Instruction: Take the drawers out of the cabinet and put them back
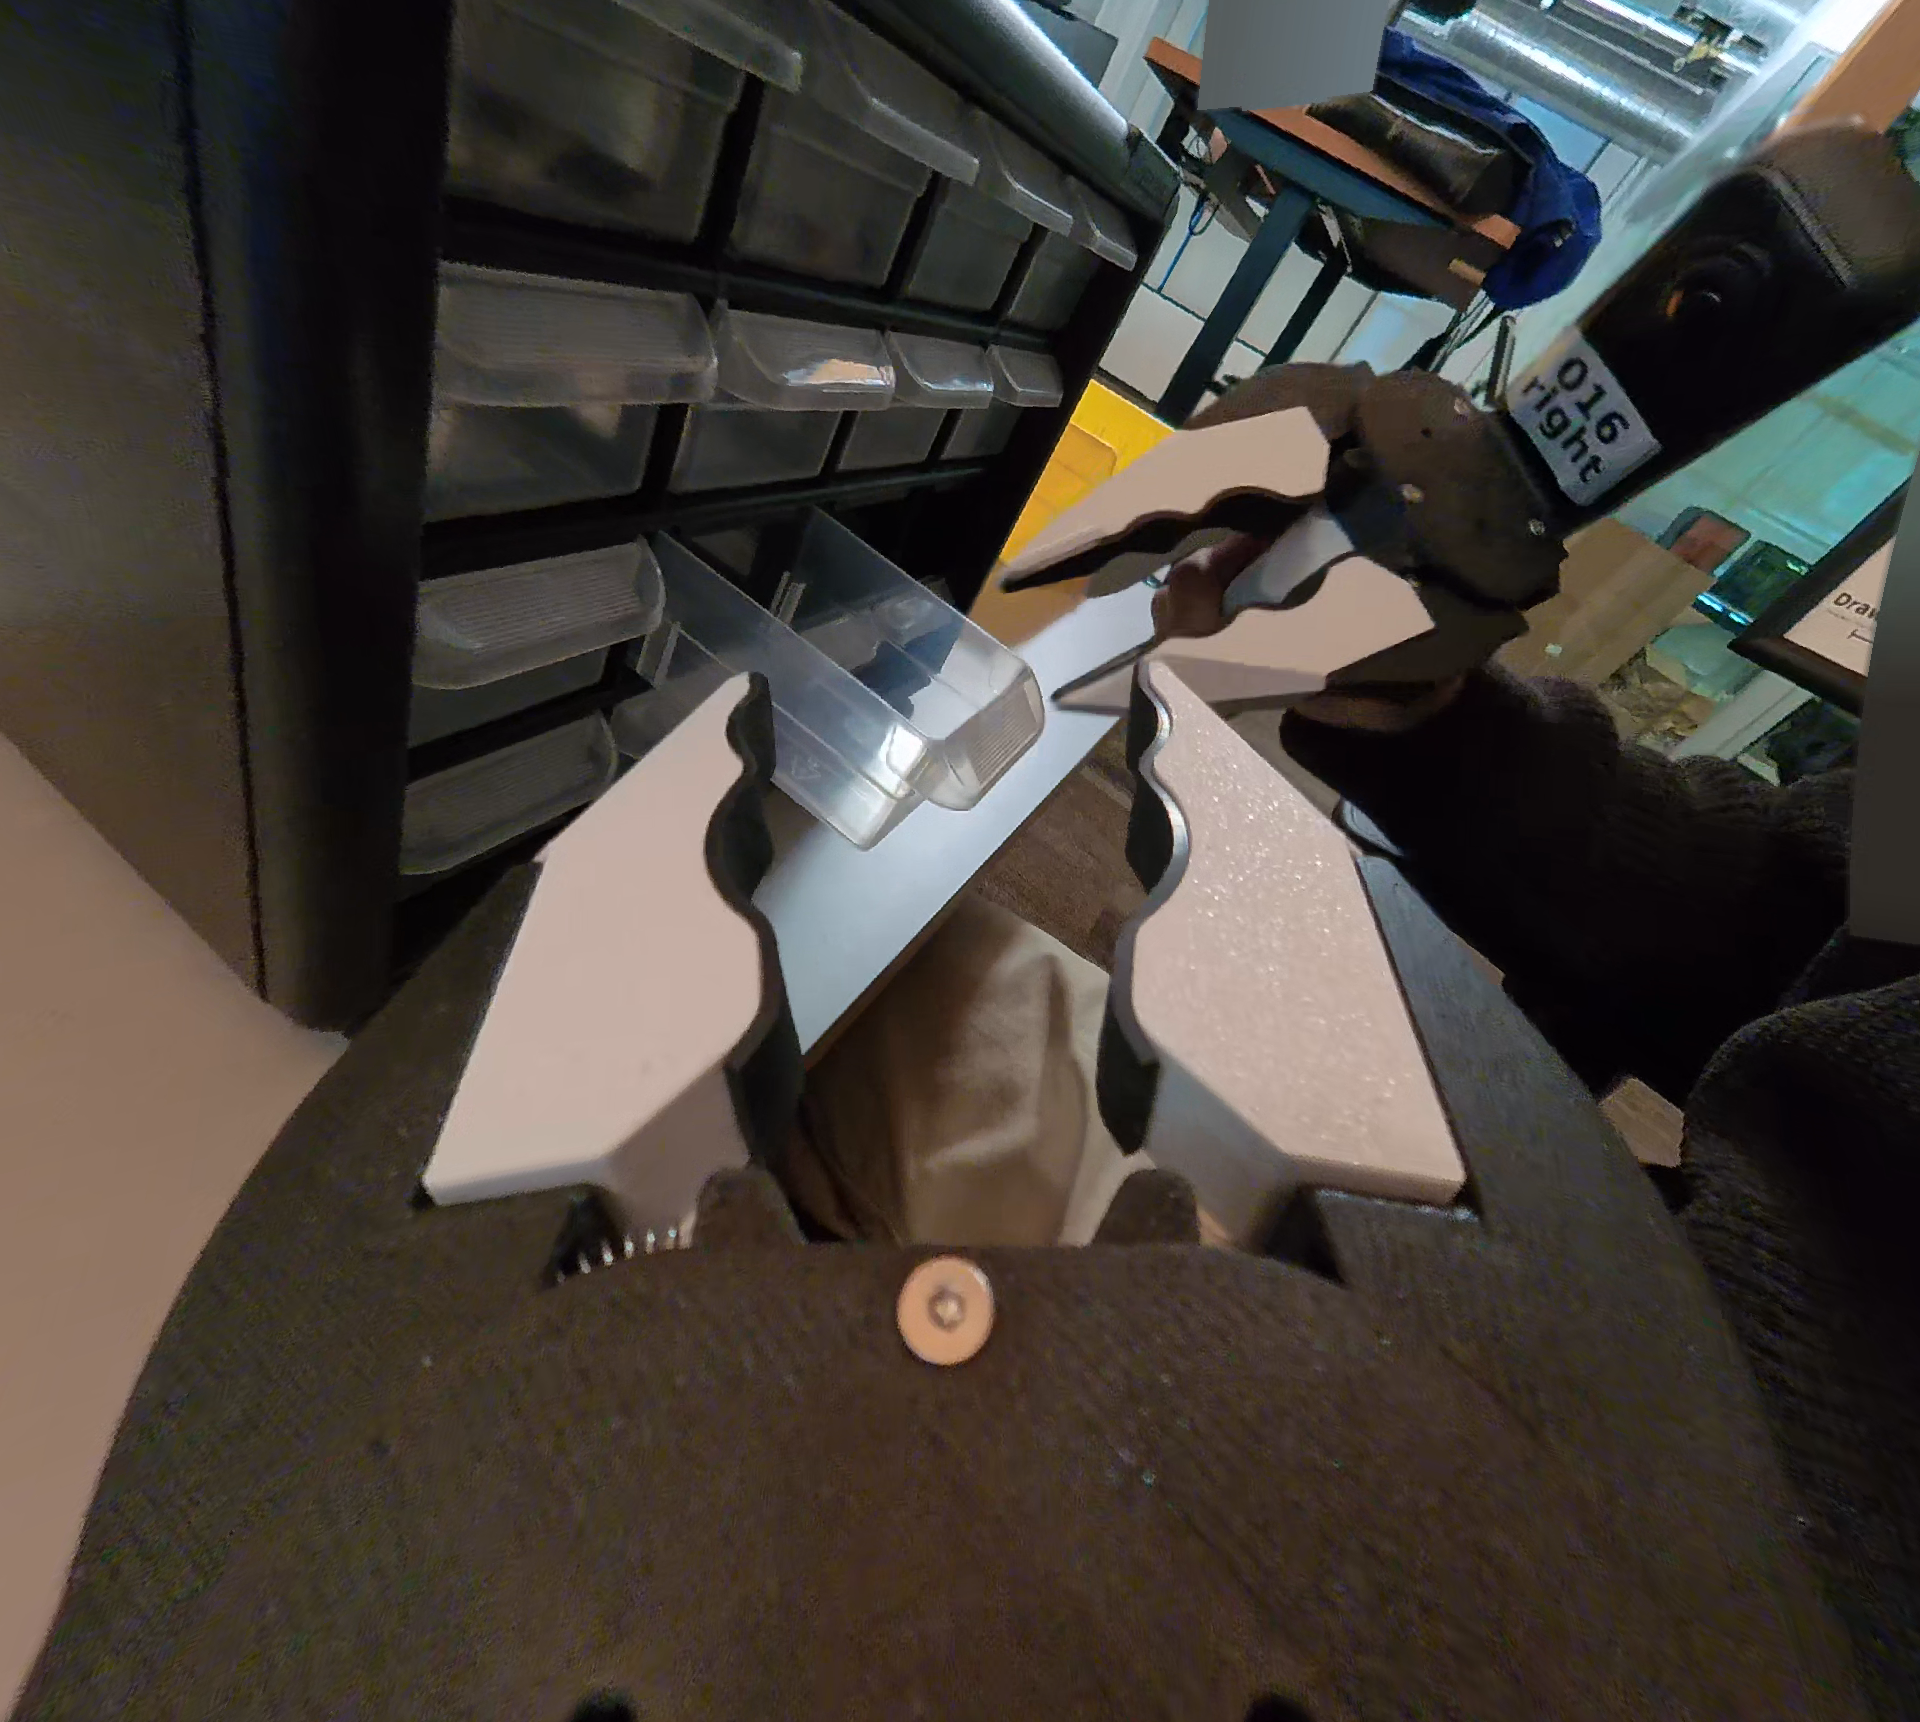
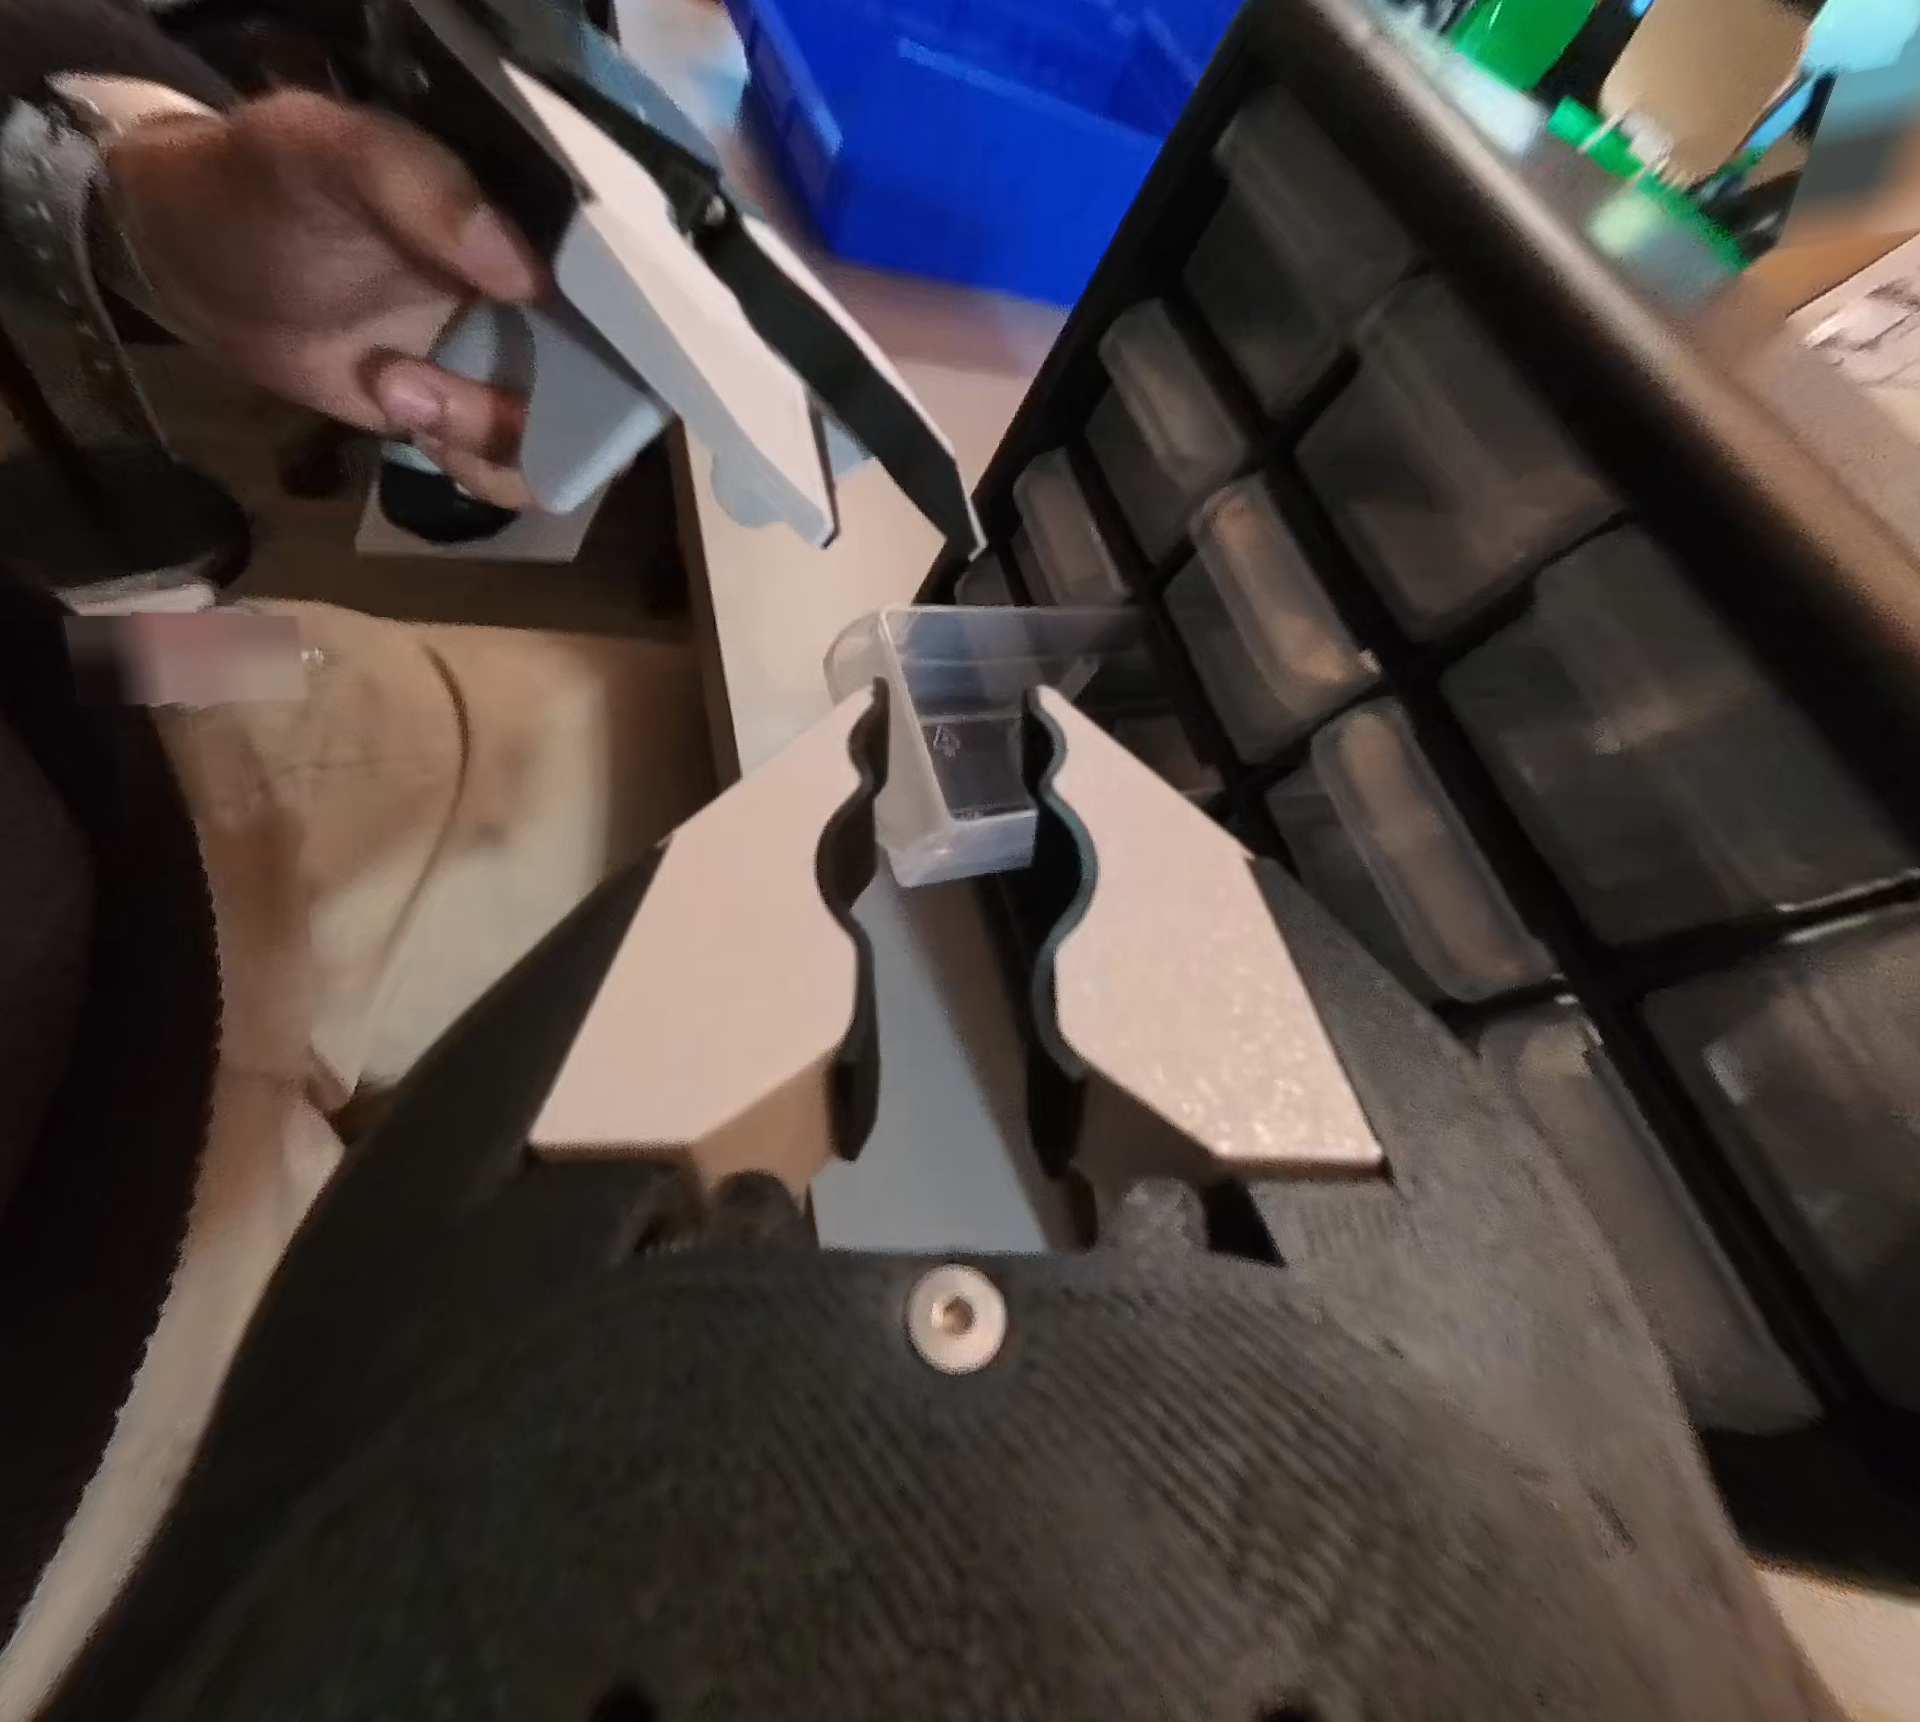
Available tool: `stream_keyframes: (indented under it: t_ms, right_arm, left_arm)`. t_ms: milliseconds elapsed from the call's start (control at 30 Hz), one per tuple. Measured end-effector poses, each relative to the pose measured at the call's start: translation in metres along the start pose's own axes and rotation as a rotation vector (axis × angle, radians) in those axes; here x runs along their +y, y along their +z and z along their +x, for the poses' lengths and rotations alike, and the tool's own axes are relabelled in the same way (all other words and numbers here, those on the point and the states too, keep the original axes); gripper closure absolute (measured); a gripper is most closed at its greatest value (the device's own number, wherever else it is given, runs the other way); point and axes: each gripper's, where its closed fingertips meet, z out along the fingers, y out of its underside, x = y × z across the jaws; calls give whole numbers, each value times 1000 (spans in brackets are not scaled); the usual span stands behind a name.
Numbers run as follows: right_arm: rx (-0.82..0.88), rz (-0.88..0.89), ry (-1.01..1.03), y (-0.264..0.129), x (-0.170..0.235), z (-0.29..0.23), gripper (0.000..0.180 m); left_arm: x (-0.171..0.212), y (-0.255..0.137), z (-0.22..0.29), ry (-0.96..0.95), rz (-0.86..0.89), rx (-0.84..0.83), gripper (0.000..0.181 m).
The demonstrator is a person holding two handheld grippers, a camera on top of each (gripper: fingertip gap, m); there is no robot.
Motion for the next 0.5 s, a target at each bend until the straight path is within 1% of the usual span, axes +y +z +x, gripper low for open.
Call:
stream_keyframes:
  t_ms: [100, 200, 267, 333, 500]
  right_arm:
    - [-17, 73, 18, -7, -7, -6, 162]
    - [-128, 101, 84, -4, -6, -27, 170]
    - [-169, 85, 102, 4, -1, -37, 175]
    - [-145, 45, 83, 13, 8, -37, 179]
    - [-16, -17, 38, 26, 24, -24, 180]
  left_arm:
    - [-6, -4, -4, -5, 31, -16, 115]
    - [-10, -6, -9, -15, 54, -37, 115]
    - [-13, -8, -12, -28, 69, -50, 116]
    - [-14, -10, -15, -42, 77, -56, 116]
    - [-12, -9, -17, -47, 69, -60, 116]
